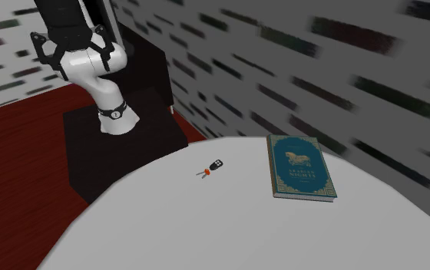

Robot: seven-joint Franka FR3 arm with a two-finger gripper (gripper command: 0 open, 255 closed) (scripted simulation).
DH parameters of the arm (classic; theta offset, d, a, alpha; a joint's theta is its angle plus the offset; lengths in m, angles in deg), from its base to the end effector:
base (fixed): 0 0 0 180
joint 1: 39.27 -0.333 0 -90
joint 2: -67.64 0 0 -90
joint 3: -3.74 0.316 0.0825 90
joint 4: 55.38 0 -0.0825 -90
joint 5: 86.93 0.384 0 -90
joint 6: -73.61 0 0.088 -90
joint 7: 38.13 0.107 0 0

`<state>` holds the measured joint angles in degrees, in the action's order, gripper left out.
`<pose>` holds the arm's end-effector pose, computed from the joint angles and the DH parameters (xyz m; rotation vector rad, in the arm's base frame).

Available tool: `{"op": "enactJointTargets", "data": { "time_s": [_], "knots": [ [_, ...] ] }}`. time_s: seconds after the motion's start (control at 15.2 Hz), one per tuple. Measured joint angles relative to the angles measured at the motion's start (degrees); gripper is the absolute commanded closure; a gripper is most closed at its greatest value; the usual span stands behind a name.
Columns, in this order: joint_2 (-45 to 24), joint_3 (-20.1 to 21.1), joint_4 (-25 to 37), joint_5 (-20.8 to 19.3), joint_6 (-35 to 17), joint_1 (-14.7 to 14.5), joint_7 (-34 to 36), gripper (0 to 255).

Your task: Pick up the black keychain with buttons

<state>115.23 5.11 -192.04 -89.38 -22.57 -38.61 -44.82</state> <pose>0.3055 0.0020 0.6005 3.0629 0.1908 0.1849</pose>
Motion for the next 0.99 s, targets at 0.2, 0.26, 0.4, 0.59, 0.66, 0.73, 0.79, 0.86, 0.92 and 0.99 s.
{"op": "enactJointTargets", "data": {
  "time_s": [0.2,0.26,0.4,0.59,0.66,0.73,0.79,0.86,0.92,0.99],
  "knots": [
    [-0.1,1.1,-1.8,0.8,-1.7,-0.1,1.8,0],
    [-0.1,1.8,-3.0,1.3,-2.7,-0.2,2.9,0],
    [0.5,3.5,-6.2,2.5,-5.0,-0.5,5.6,0],
    [-0.4,6.7,-10.1,4.7,-9.2,-1.1,10.2,0],
    [-1.1,7.7,-11.0,5.4,-10.7,-1.3,11.6,0],
    [-1.9,8.7,-12.0,6.0,-12.4,-1.4,13.0,0],
    [-3.5,9.5,-12.6,6.5,-14.4,-1.4,14.2,0],
    [-3.8,10.6,-13.9,7.3,-16.0,-1.7,15.8,0],
    [-4.1,11.4,-14.8,7.9,-17.0,-1.9,17.0,0],
    [-5.2,12.6,-15.6,8.6,-18.7,-2.1,18.5,0]
  ]
}}
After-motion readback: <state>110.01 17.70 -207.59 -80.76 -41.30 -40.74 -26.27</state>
